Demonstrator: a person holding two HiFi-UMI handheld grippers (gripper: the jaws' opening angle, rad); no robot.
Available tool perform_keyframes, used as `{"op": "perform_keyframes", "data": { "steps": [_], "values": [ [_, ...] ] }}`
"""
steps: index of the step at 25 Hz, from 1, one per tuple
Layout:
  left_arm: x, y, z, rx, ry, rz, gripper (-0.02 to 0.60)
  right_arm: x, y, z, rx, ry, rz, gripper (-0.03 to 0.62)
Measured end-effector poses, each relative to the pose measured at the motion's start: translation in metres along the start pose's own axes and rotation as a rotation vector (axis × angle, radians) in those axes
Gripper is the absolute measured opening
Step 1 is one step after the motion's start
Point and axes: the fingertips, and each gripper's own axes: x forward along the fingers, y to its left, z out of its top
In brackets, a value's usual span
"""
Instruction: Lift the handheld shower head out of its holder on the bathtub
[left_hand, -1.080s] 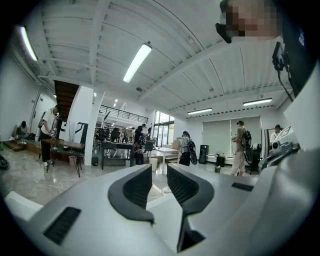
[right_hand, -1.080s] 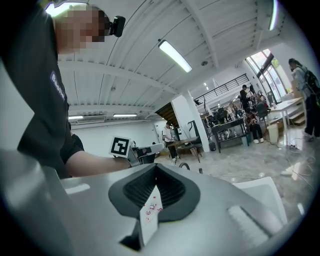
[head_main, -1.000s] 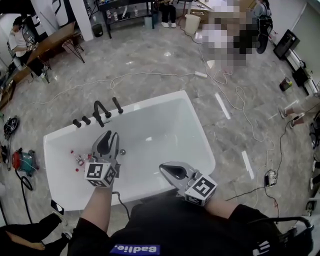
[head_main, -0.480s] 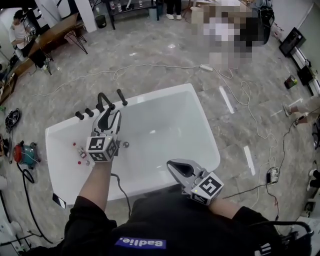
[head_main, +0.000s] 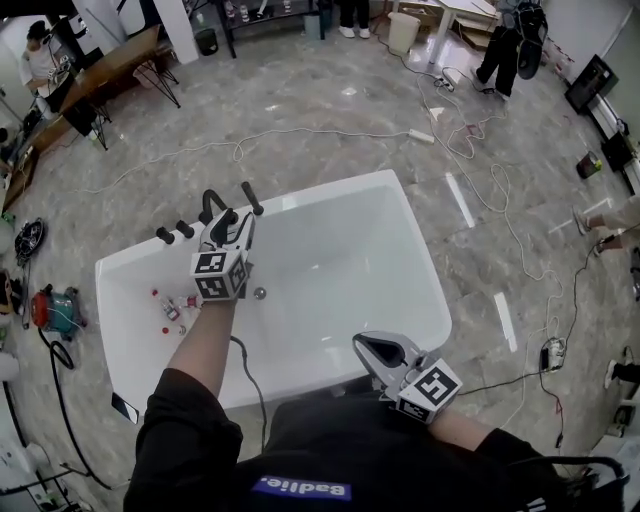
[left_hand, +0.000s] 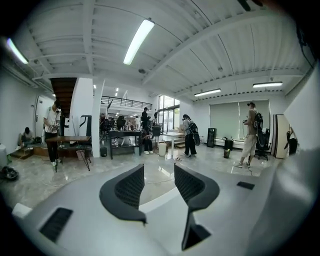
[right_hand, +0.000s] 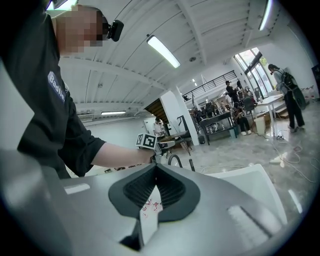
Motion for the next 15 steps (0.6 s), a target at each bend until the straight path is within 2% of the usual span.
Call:
{"op": "perform_keyframes", "data": {
  "steps": [4, 15],
  "values": [
    [0.029, 0.011, -0.014, 0.026, 0.032, 0.023, 0.172, 0.003, -0.006, 0.005, 0.02, -0.024, -0.022, 0.002],
    [0.107, 0.046, -0.069, -0.015, 0.125, 0.103, 0.19, 0.013, -0.037, -0.015, -0.001, 0.021, -0.057, 0.002]
  ]
}}
